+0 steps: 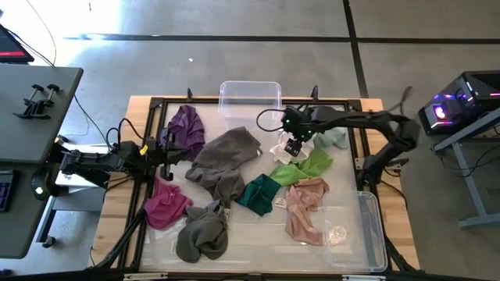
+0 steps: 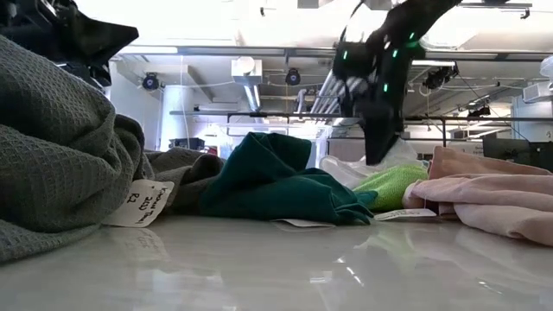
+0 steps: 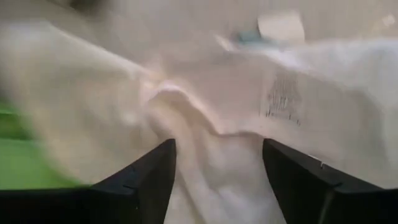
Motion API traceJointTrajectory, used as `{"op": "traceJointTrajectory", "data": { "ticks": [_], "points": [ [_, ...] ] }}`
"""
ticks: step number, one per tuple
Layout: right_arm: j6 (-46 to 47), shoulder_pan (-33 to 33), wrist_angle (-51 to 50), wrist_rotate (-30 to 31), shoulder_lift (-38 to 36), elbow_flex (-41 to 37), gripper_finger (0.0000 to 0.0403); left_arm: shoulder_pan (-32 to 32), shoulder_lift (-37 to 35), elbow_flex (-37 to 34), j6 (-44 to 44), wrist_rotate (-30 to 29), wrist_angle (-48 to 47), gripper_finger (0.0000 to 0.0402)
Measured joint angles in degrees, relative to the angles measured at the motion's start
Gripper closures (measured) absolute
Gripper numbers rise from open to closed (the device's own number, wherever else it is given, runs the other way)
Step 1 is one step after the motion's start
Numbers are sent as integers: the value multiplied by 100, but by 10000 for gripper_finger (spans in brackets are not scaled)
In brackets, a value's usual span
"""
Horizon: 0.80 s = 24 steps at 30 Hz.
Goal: Sort towels by color in basket
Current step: Put the white towel into the top transparent bin
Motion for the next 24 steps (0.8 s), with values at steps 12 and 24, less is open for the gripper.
{"op": "traceJointTrajectory", "data": {
  "ticks": [12, 24],
  "points": [
    [-51, -86, 655, -158, 838, -112, 340, 0, 0, 2, -473, -759, -11, 402],
    [283, 62, -737, -175, -1266, 777, 393, -2, 2, 132, -778, -1587, 190, 401]
  ]
}}
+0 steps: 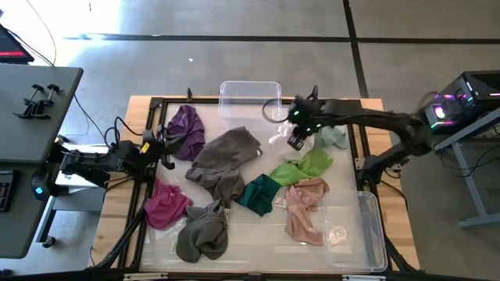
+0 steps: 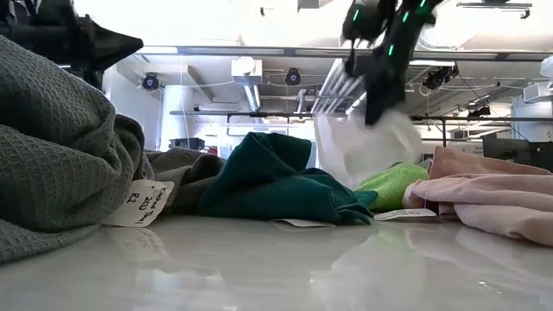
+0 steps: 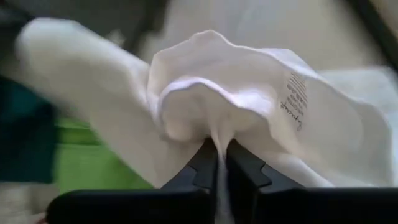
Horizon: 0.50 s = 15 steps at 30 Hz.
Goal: Sort towels by color in basket
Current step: Put the white towel into the top transparent bin
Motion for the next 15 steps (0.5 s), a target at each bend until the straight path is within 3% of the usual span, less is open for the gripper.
{"op": "traceJointTrajectory", "data": {
  "ticks": [9, 15],
  "points": [
    [269, -1, 528, -145, -738, 1474, 397, 2, 0, 339, -704, -164, 287, 402],
    [199, -1, 2343, -133, -492, 2128, 396, 2, -2, 352, -548, -594, 1100, 402]
  ]
}}
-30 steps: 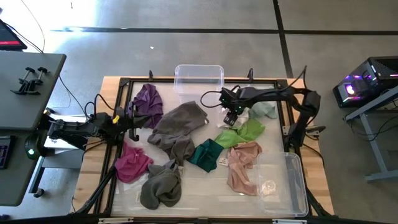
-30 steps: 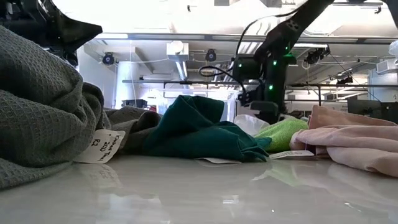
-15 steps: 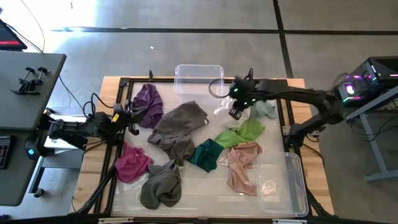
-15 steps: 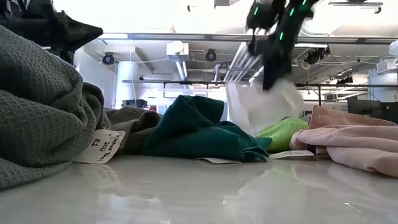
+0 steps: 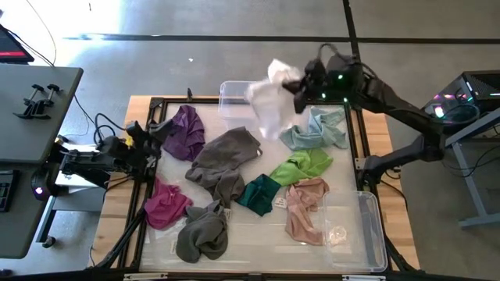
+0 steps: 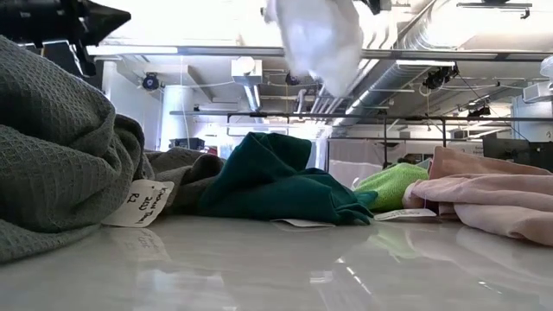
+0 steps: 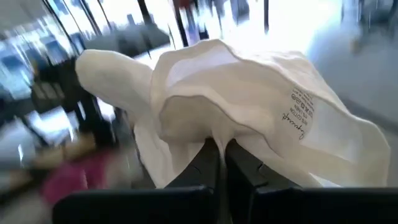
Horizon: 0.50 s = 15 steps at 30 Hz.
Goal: Sort towels by color in basket
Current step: Put the white towel into the top transparent bin
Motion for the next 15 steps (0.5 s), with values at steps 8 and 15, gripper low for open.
{"op": "traceJointTrajectory", "data": {
  "ticks": [8, 15],
  "points": [
    [-872, -226, 2099, 106, 918, 73, 397, -7, 0, 0, -1002, -29, 282, 401],
    [-1599, -468, 1924, 1547, 2153, 60, 395, -7, 0, 0, -932, 26, 171, 402]
  ]
}}
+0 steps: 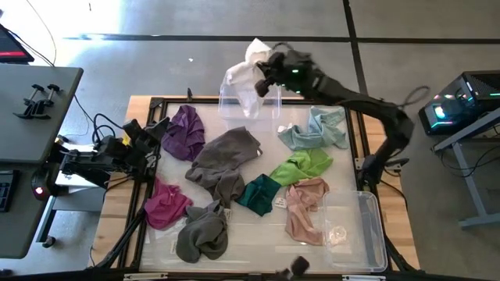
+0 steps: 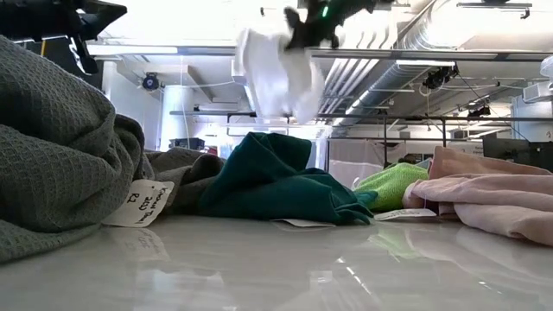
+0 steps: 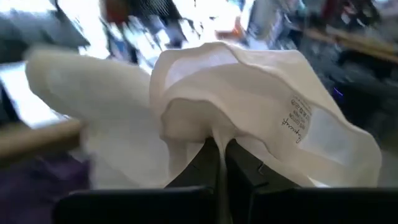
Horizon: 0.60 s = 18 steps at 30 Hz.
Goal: Sort towels by color in basket
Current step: Put the white towel into the top transparent bin
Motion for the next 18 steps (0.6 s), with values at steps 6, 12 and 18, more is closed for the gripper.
{"op": "traceJointTrajectory", "data": {
  "ticks": [6, 12, 18],
  "points": [
    [876, -145, -805, -558, 836, -7, 377, 0, 0, 0, 146, 2, -4, 402],
    [1937, -198, -916, -2008, 1144, -4, 329, 0, 0, -2, 199, -114, -150, 402],
    [2953, -291, -665, -2791, 1091, -4, 270, 0, 0, -2, 243, -389, -347, 401]
  ]
}}
